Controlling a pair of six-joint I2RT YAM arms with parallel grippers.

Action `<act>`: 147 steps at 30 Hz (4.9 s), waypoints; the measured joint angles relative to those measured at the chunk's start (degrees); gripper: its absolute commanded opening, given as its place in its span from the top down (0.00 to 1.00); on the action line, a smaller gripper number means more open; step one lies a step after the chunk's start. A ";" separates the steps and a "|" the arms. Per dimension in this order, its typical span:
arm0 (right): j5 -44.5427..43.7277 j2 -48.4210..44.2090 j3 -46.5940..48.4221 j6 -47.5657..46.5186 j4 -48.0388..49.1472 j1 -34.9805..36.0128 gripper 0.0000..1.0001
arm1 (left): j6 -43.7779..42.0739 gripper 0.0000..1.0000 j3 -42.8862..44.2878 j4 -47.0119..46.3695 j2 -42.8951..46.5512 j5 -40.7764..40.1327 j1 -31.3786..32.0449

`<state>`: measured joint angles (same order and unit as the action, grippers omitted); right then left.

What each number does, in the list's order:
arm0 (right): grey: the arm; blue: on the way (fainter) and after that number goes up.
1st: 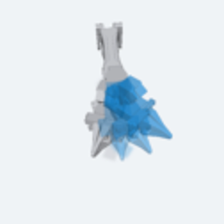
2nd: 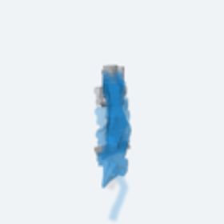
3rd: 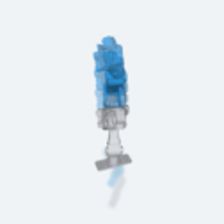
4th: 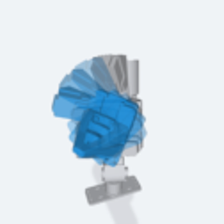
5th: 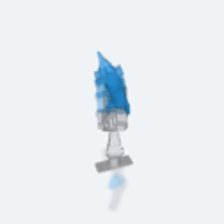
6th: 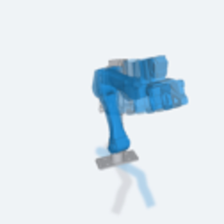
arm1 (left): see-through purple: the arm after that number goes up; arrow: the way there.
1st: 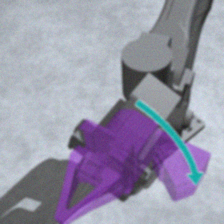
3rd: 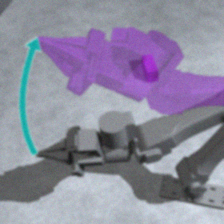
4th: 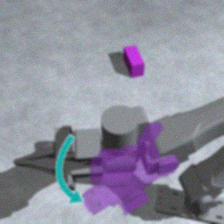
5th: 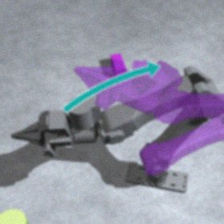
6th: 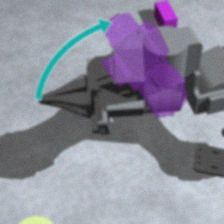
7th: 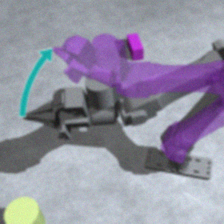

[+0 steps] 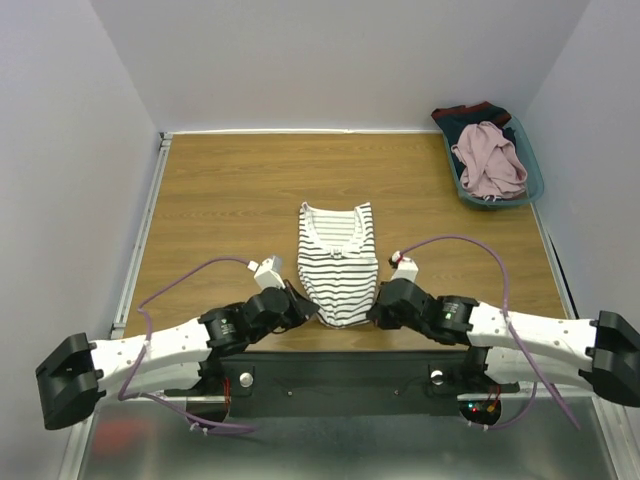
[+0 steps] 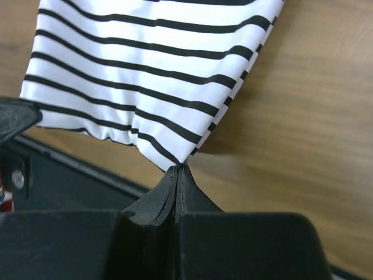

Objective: Fold and stack the tank tops
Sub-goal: Fold the tank top, then neatly place the folded tank top to the corner

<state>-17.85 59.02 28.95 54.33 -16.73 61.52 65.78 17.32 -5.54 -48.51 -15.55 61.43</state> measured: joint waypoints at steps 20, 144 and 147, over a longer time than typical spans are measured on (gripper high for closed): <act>-19.21 0.09 21.05 0.96 -16.04 10.71 0.99 | -1.70 1.00 19.89 17.81 4.20 -17.18 6.69; 8.61 11.91 23.91 -20.11 5.68 -15.78 0.27 | -58.95 1.00 91.25 13.62 -88.52 -24.06 -59.32; 8.55 11.91 23.91 -21.22 5.14 -15.82 0.27 | -65.02 1.00 98.36 13.62 -93.44 -26.27 -60.43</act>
<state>-9.30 70.94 52.86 33.10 -11.60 45.69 0.75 115.68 8.08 -141.95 -41.82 0.99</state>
